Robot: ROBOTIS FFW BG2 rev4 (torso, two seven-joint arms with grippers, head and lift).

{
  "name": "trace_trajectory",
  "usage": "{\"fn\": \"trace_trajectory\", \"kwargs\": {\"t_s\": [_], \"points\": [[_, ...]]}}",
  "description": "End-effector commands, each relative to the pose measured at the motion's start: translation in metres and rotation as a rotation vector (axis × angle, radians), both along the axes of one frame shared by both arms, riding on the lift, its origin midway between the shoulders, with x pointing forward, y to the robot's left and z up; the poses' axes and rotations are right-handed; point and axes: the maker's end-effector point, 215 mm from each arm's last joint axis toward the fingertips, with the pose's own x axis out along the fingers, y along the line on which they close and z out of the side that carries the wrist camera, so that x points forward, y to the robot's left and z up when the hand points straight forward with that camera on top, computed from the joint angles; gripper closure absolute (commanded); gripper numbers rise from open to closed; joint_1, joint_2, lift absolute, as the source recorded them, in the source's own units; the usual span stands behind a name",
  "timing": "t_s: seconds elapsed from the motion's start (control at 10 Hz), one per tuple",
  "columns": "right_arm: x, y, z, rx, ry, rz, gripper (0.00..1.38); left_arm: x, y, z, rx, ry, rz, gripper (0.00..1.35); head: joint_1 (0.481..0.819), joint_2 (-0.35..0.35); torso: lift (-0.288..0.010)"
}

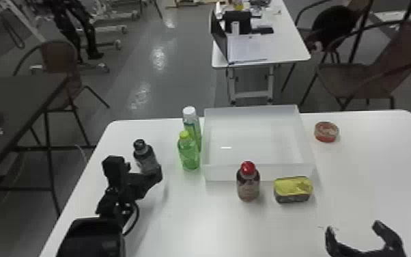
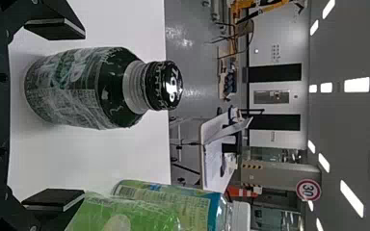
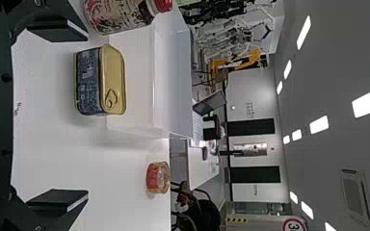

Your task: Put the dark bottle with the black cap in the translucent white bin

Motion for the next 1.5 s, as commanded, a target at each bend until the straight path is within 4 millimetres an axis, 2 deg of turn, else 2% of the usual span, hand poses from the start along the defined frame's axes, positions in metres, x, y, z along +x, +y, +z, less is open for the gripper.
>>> {"fn": "trace_trajectory", "kwargs": {"t_s": [0.0, 0.4, 0.8, 0.9, 1.0, 1.1, 1.4], "points": [[0.001, 0.002, -0.001, 0.006, 0.001, 0.006, 0.14, 0.006, 0.015, -0.007, 0.001, 0.045, -0.001, 0.15, 0.695, 0.203, -0.034], [0.006, 0.008, -0.003, 0.009, 0.000, 0.041, 0.14, 0.026, 0.013, -0.008, 0.022, 0.105, -0.076, 0.17, 0.695, 0.218, -0.034], [0.007, 0.013, -0.007, 0.018, 0.006, 0.064, 0.14, 0.035, 0.018, -0.012, 0.033, 0.143, -0.073, 0.17, 0.695, 0.218, -0.034], [0.007, 0.011, -0.007, 0.017, 0.007, 0.066, 0.14, 0.031, 0.021, -0.017, 0.027, 0.159, -0.065, 0.25, 0.695, 0.221, -0.034], [0.005, 0.007, -0.009, 0.010, 0.010, 0.067, 0.14, 0.029, 0.025, -0.021, 0.030, 0.169, -0.051, 0.66, 0.695, 0.225, -0.034], [0.003, 0.001, -0.011, 0.001, 0.013, 0.073, 0.14, 0.028, 0.027, -0.023, 0.037, 0.163, -0.023, 0.87, 0.695, 0.230, -0.034], [0.003, -0.005, -0.010, -0.018, 0.010, 0.087, 0.14, 0.031, 0.018, -0.019, 0.051, 0.137, -0.020, 0.87, 0.695, 0.220, -0.034]]}}
